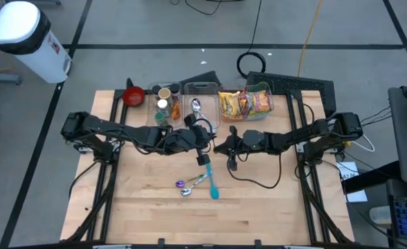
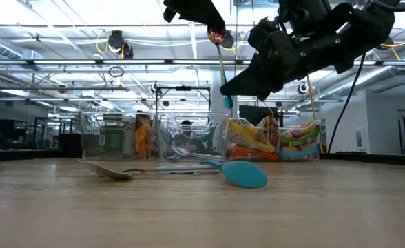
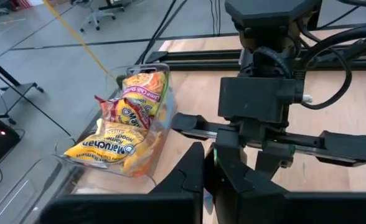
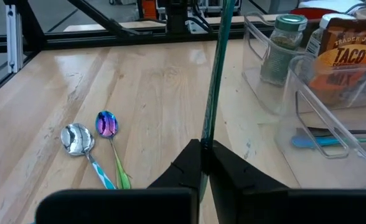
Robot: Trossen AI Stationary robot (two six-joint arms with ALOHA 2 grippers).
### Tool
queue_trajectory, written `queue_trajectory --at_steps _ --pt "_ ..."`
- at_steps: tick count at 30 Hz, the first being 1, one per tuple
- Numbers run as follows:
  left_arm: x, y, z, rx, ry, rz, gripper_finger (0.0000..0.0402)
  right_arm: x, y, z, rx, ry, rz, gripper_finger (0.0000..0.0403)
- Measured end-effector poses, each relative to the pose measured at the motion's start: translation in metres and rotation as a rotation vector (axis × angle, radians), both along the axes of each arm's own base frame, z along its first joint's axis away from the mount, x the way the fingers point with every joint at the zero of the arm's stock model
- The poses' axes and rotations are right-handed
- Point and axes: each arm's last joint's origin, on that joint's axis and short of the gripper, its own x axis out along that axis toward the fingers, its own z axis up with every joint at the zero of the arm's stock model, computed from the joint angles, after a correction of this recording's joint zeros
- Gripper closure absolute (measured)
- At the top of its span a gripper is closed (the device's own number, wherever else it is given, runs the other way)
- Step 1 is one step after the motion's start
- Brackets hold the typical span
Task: Pick & Place Food Item
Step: Put the top purple spoon into the middle transparent bin
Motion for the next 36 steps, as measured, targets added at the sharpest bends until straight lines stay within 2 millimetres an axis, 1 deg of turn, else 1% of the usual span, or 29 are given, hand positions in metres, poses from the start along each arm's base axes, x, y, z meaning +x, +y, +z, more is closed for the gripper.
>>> queue_trajectory --at_steps 3,7,10,12,14,17,21,25,28,31,34,36 --pt "0.001 -0.001 0.001 -0.003 -0.014 -0.002 0.0386 0.0 0.0 0.001 -0.001 -0.006 -0.001 0.039" --pt "0.001 0.0 0.0 0.004 -0.008 0.006 0.0394 0.0 0.0 0.001 0.014 -0.005 -0.007 0.037" --pt "0.0 0.0 0.0 0.04 -0.001 0.027 0.0392 0.0 0.0 0.004 0.021 -0.012 -0.012 0.0342" --pt "-0.001 0.002 0.002 0.089 0.011 0.046 0.0387 -0.003 0.0 0.007 0.032 -0.006 -0.018 0.0316" --pt "-0.004 0.008 0.006 0.117 0.017 0.055 0.0389 -0.006 -0.001 0.009 0.051 0.016 -0.029 0.0286" --pt "-0.012 0.018 0.02 0.117 -0.019 0.069 0.0396 -0.014 -0.001 0.016 0.051 0.04 -0.031 0.0246" --pt "-0.025 0.032 0.036 0.173 -0.025 0.077 0.039 -0.026 0.0 0.026 0.048 0.078 -0.026 0.0207" --pt "-0.031 0.059 0.044 0.226 -0.01 0.119 0.0396 -0.036 0.0 0.038 0.048 0.07 -0.024 0.0184" --pt "-0.032 0.085 0.042 0.212 0.006 0.065 0.0391 -0.04 0.0 0.04 0.048 0.058 -0.024 0.0176" --pt "-0.029 0.119 0.033 0.151 0.015 0.084 0.0392 -0.041 0.0 0.04 0.048 0.052 -0.023 0.0175" --pt "-0.027 0.153 0.015 0.09 0.05 0.128 0.0396 -0.042 0.0 0.037 0.047 0.069 -0.024 0.0178" --pt "-0.023 0.173 0.003 0.047 0.058 0.129 0.0391 -0.041 0.0 0.037 0.033 0.07 -0.019 0.018"
